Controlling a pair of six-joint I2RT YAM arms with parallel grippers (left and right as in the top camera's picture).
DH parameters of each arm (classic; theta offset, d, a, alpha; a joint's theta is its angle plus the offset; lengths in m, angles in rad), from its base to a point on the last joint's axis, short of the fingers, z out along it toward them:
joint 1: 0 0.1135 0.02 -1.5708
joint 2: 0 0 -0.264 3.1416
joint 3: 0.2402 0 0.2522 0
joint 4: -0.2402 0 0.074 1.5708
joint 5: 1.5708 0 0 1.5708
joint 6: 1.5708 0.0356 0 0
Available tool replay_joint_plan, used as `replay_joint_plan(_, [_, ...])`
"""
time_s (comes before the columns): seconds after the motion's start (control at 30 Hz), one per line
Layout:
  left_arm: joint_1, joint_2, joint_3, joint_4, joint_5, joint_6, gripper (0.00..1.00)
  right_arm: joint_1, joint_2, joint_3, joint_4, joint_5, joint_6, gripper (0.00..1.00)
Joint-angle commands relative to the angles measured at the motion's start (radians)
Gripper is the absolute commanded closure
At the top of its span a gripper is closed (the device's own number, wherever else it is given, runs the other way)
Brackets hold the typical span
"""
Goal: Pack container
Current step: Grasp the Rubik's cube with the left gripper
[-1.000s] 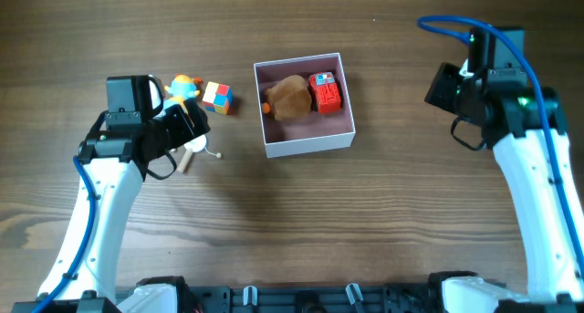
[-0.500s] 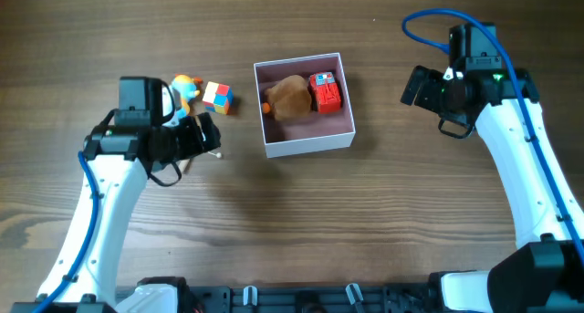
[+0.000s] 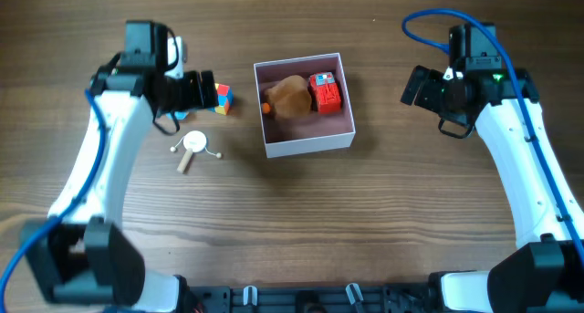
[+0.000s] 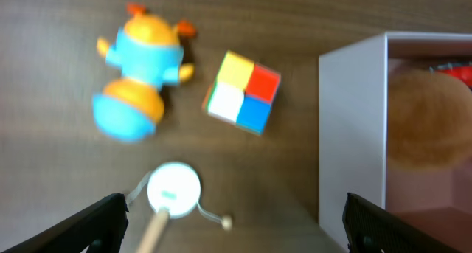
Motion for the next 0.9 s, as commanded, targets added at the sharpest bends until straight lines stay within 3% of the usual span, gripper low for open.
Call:
replay_joint_plan(0.0, [-0.023, 0.119, 0.131, 0.001, -0.018, 0.105, 0.05, -0.002, 0.007, -0.004, 0.006, -0.010, 0.001, 0.00])
replay_joint_plan(0.3, [-0.065, 0.289, 0.200, 0.042, -0.107, 0.249, 0.11, -0.002, 0.007, -0.004, 0.010, -0.010, 0.001, 0.00])
replay_joint_plan(0.87, [-0.072, 0.416, 0.200, 0.054, -0.076, 0.326, 0.18, -0.002, 0.007, -0.004, 0.010, -0.010, 0.001, 0.00])
